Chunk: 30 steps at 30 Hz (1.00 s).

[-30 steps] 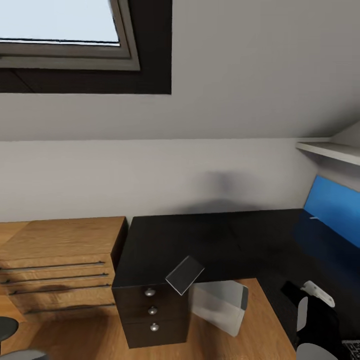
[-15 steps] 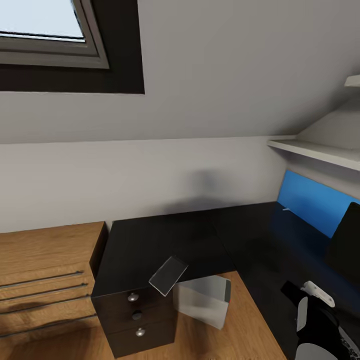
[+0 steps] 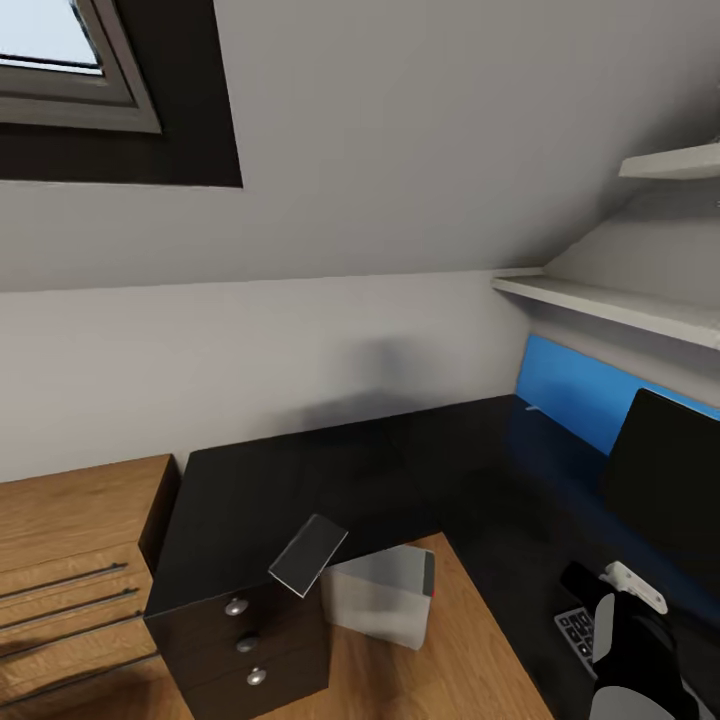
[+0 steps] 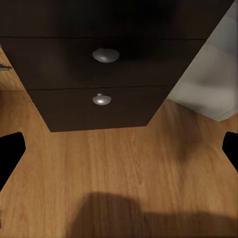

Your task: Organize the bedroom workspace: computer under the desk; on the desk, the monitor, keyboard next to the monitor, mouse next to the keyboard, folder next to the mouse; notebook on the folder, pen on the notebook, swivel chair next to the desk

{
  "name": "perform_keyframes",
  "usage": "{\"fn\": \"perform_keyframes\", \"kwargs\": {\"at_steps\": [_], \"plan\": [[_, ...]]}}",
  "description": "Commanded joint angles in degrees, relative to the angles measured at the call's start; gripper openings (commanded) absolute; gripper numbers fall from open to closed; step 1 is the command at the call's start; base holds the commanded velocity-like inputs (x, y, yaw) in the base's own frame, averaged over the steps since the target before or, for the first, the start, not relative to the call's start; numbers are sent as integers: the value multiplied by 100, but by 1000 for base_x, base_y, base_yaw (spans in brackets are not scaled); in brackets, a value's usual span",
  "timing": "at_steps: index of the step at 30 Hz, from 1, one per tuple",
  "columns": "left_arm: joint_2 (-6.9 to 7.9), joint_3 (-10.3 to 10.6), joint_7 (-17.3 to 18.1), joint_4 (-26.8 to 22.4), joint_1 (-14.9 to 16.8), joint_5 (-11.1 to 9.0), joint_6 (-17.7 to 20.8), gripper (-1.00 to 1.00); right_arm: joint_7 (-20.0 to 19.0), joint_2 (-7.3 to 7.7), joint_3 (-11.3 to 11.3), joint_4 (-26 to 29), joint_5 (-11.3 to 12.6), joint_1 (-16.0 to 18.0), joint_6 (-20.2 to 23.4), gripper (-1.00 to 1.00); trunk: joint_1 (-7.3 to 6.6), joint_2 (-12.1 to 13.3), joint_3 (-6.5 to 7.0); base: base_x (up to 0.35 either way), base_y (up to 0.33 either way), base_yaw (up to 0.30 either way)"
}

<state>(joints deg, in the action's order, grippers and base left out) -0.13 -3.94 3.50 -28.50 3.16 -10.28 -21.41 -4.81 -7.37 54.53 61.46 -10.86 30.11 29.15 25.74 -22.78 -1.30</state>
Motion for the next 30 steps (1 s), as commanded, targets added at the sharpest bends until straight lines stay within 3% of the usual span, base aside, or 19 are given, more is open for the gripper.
{"fn": "perform_keyframes", "kwargs": {"at_steps": [1, 9, 14, 19, 30], "plan": [[-3, -10, 37, 2, 4, -53, -11, 100, -62, -6, 25, 11, -52, 11, 27, -100, 4, -14, -14, 0, 0, -58], [-4, -10, 37, 2, 5, -53, -12, 100, -76, -2, 46, -7, -46, 11, 29, -100, 4, -14, -14, 0, 0, -20], [-168, 21, 42, -6, 8, -41, -126, 100, -36, -19, -117, -169, -8, 30, -92, -100, 4, -14, -14, 0, 0, 0], [-271, 9, 45, -6, 5, -41, -68, 100, -139, -153, 46, -51, -12, 30, -26, -100, 4, -14, -14, 0, 0, 0], [-285, -1, 45, -6, 4, -44, -57, 100, -160, -185, 152, -14, -12, 30, -23, -100, 4, -14, -14, 0, 0, 0]]}}
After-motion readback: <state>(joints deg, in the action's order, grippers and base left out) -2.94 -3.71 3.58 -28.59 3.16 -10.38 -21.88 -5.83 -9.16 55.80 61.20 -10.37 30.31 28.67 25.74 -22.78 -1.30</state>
